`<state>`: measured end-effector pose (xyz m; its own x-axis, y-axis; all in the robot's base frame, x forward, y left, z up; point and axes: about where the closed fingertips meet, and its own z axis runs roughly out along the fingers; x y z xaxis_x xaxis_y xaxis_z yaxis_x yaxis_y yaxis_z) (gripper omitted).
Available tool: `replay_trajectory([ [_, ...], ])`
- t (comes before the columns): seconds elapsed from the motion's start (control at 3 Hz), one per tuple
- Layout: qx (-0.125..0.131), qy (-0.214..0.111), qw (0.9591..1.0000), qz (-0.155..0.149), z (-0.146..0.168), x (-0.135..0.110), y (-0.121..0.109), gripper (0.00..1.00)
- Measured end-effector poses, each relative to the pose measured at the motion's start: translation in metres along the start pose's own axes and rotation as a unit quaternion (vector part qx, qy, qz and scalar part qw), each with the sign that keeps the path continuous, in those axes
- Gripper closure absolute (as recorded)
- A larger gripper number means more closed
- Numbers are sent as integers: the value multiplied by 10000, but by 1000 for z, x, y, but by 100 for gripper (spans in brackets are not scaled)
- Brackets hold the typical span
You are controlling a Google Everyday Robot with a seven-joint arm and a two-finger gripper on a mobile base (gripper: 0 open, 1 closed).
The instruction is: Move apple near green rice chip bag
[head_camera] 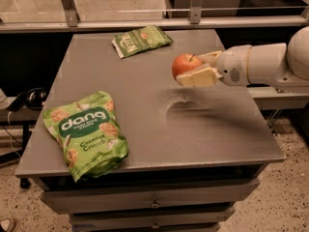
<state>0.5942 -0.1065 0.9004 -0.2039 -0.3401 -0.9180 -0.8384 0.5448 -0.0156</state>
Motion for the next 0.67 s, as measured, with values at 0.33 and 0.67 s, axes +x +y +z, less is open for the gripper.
replay_trajectory([
  [0.33,-568,-118,9980,-232,26,-5,38,100],
  [0.67,-1205,-70,9916,-464,55,-4,86,100],
])
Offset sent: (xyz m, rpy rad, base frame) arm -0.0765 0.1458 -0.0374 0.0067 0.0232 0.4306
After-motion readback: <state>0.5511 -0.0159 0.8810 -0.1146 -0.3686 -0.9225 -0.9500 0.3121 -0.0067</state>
